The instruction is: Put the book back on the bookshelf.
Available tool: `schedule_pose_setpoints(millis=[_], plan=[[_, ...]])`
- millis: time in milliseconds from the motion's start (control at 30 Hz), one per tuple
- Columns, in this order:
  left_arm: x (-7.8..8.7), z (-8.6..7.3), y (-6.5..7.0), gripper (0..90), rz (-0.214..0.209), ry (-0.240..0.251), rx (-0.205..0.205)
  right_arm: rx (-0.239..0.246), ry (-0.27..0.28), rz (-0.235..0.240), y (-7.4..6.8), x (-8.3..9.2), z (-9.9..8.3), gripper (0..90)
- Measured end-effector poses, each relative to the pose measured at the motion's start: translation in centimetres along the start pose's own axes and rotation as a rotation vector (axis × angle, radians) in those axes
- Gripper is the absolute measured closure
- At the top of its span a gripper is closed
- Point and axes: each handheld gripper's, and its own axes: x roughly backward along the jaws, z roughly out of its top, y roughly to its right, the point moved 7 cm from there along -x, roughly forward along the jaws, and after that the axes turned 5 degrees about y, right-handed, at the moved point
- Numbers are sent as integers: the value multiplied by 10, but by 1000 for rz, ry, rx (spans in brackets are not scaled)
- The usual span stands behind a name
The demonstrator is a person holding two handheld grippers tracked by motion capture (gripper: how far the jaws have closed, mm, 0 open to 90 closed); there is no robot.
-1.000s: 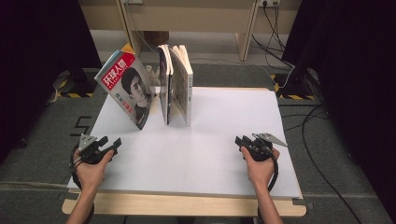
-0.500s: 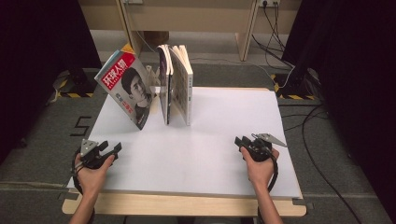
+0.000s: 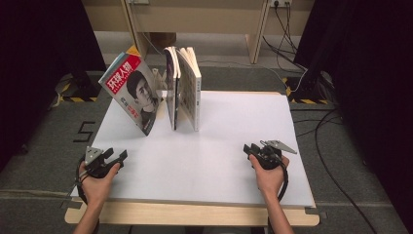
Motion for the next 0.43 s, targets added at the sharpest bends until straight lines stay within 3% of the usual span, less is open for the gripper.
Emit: schedule_pose_setpoints(millis=[433], plan=[[-1, 0, 2, 384, 5, -3, -18, 5, -5, 1, 0, -1, -2, 624]])
